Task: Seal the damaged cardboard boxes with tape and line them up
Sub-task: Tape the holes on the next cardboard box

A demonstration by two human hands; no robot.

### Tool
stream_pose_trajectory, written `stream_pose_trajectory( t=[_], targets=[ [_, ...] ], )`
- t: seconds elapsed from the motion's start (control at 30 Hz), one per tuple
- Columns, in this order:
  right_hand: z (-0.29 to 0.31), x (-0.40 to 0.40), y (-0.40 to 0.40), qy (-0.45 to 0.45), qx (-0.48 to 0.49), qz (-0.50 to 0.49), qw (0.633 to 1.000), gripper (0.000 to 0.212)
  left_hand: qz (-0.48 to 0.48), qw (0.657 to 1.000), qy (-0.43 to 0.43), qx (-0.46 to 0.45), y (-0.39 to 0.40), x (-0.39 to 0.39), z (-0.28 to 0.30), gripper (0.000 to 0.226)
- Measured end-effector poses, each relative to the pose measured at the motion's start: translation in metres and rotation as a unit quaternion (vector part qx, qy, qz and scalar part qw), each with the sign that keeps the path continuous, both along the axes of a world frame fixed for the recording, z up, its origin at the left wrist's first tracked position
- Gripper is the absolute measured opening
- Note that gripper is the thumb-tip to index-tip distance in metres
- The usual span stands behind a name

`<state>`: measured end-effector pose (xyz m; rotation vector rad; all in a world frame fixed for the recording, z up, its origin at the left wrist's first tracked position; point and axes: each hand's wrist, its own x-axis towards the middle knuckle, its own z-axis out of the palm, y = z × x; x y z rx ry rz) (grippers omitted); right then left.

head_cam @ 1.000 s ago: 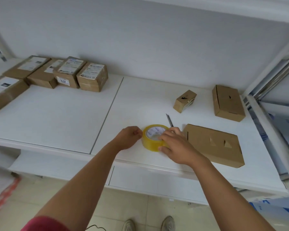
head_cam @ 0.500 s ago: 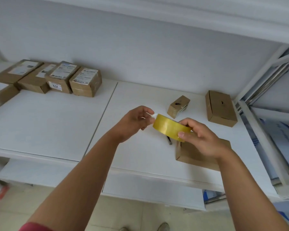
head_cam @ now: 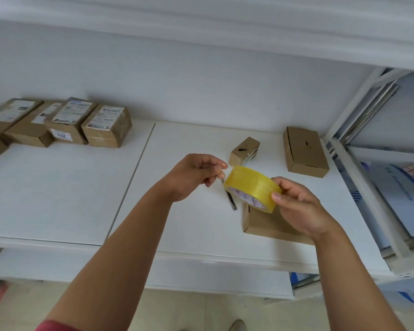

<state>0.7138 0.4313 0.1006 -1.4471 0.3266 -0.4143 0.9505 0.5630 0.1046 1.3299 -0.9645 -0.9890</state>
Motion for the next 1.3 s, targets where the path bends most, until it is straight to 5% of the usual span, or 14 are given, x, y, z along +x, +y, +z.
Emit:
stream_pose_trajectory(
  t=[0.23,0.37,0.47,0.6,0.77,0.9,1.0,1.13,1.3],
  targets=[
    [-0.005,-0.010,-0.005,-0.070,0.158,-0.017,0.985,0.031,-0.060,0.995,0.079,-0.002,-0.005,-0.006,0.001,0.025],
    [-0.007,-0.013,-0.010,-0.069,0.157,-0.038,0.984,0.028,-0.074,0.987,0.141,0.007,-0.011,-0.018,0.001,0.017],
    [-0.008,-0.017,-0.014,-0.058,0.144,-0.050,0.987,0.023,-0.048,0.995,0.087,0.024,-0.016,-0.027,-0.002,0.024],
    [-0.009,-0.019,-0.019,-0.030,0.096,-0.069,0.993,0.020,0.061,0.995,0.053,0.050,-0.028,-0.039,-0.005,0.011],
    [0.002,-0.025,-0.026,0.038,-0.019,-0.113,0.993,0.008,0.031,0.988,0.114,0.103,-0.035,-0.040,-0.004,0.008],
    [0.003,-0.019,-0.025,0.121,-0.144,-0.164,0.968,0.042,0.012,0.981,0.149,0.122,-0.031,-0.029,0.001,0.009],
    [0.005,-0.006,-0.017,0.130,-0.186,-0.175,0.958,0.042,0.037,0.975,0.181,0.123,-0.023,-0.021,0.004,0.010],
    [0.002,0.020,-0.004,0.141,-0.209,-0.158,0.955,0.038,0.144,0.977,0.082,0.132,-0.010,-0.011,0.003,0.017],
    [-0.006,0.074,0.020,0.210,-0.293,-0.130,0.924,0.046,0.331,0.936,-0.024,0.122,0.018,0.015,-0.009,0.025]
  ],
)
